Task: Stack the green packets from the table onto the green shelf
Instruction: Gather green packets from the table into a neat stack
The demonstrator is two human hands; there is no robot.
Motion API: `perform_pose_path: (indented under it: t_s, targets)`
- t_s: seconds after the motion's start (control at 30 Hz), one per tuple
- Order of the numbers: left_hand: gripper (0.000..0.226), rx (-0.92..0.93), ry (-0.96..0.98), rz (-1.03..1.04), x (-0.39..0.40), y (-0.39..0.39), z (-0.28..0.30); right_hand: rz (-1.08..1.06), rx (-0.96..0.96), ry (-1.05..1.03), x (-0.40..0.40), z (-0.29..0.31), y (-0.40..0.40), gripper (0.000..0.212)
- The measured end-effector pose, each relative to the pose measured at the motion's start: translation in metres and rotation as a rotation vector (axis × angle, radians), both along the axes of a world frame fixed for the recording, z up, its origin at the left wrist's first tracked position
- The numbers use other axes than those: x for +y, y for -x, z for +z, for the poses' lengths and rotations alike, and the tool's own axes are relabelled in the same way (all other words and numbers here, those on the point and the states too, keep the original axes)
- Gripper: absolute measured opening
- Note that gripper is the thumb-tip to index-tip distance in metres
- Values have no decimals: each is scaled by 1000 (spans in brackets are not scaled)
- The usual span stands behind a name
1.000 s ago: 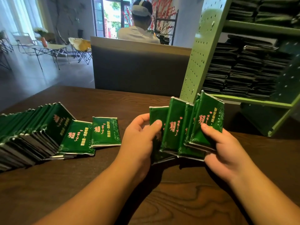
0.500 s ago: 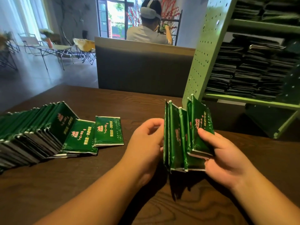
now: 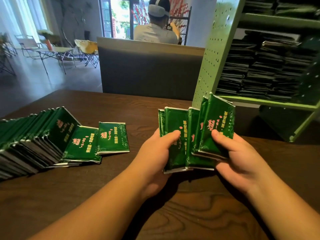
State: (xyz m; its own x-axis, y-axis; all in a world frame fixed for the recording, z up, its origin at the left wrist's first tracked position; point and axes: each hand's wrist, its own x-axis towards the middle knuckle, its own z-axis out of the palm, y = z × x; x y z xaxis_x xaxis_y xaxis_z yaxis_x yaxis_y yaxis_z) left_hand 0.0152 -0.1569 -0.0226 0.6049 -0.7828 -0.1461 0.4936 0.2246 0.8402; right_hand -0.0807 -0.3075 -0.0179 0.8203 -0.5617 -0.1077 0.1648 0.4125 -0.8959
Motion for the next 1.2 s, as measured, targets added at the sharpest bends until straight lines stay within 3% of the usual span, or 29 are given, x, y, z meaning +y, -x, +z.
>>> perform_pose_path:
  t_s: [0.1, 0.3, 0.47, 0.67, 0.73, 0.8, 0.87, 1.0, 1.2]
  targets:
    - [24, -29, 23, 49, 0, 0, 3, -86, -19, -48, -5, -2, -3, 47]
    - [26, -283, -45, 218, -4, 0, -3, -307, 52, 131, -3, 1, -1, 18]
    - [39, -460, -43, 216, -5, 5, -5, -227, 23, 154, 7, 6, 3, 15]
    - [23, -360, 71, 152, -7, 4, -12, 88, -97, -18, 11, 4, 3, 40]
    - [31, -310, 111, 109, -8, 5, -12, 140, -92, -14, 11, 1, 3, 43]
    - [37, -273, 133, 108, -10, 6, -13, 145, -86, 4, 8, -1, 2, 43]
    - [24, -240, 126, 137, -11, 5, -14, 106, -68, 35, 5, -3, 2, 42]
    - [25, -135, 140, 123, -10, 1, -12, 29, -34, 96, 1, -5, 0, 40]
    - [38, -263, 133, 153, -9, 5, -14, 24, -15, 144, 3, -8, 0, 40]
